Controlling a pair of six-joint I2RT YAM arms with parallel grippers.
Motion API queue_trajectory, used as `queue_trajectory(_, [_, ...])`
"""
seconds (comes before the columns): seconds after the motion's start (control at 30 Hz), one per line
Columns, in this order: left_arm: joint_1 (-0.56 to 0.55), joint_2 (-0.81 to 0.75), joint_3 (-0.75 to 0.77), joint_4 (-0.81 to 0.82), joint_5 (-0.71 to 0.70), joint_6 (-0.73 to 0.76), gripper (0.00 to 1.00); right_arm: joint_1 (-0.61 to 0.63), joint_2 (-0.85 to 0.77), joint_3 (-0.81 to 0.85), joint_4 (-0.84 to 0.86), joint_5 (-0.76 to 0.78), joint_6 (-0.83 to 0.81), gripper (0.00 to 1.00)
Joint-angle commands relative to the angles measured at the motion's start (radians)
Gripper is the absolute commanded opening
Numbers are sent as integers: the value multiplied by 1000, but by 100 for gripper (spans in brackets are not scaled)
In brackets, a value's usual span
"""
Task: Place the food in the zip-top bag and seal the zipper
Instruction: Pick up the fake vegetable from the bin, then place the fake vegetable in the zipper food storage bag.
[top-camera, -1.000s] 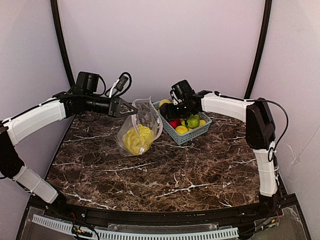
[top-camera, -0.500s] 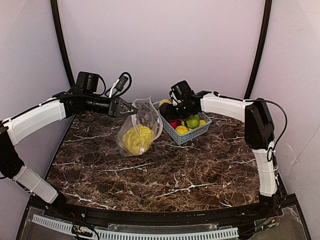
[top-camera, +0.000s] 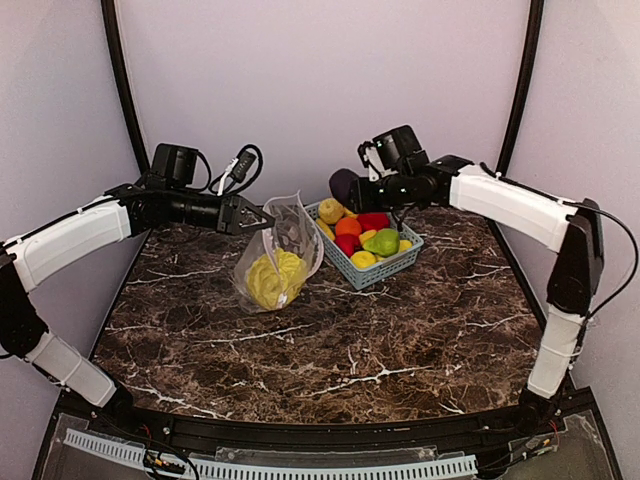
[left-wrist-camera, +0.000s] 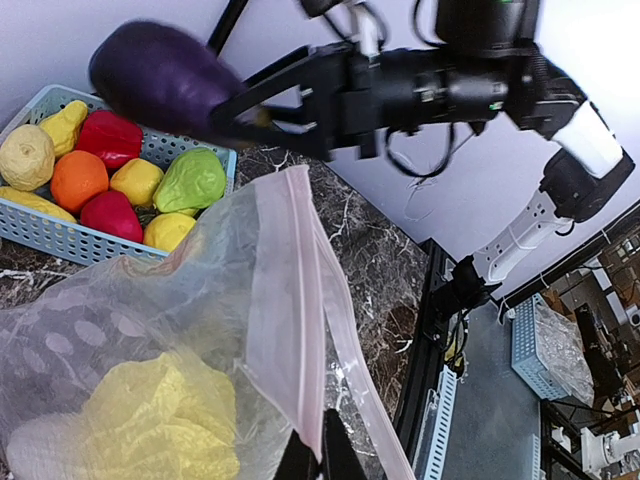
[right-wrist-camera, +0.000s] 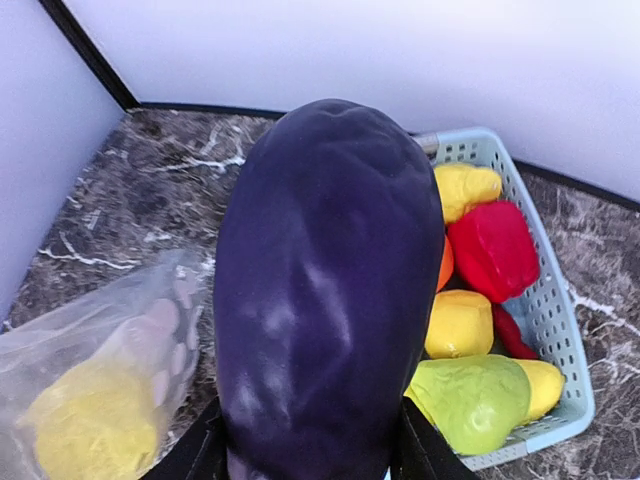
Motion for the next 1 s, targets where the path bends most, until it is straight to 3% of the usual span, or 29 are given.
queue_trajectory(0.0, [2,-35,-19,23,0,12,1,59,-197,-63,-39,-19,-48,38])
queue_trajectory(0.23, [1,-32,-24,33,2,8,1,168,-348,-95,-182,-177,-29,38])
queue_trajectory(0.47, [1,-31,-29,40,2,4,1,283,-391,-132,-230,-346,3,38])
queue_trajectory(0.73, [1,-32,-30,45,14,2,1,324,-350,-85,-290,-310,47,37])
queue_trajectory(0.97, [2,-31,-30,54,51,2,1,321,-216,80,-405,-201,77,37])
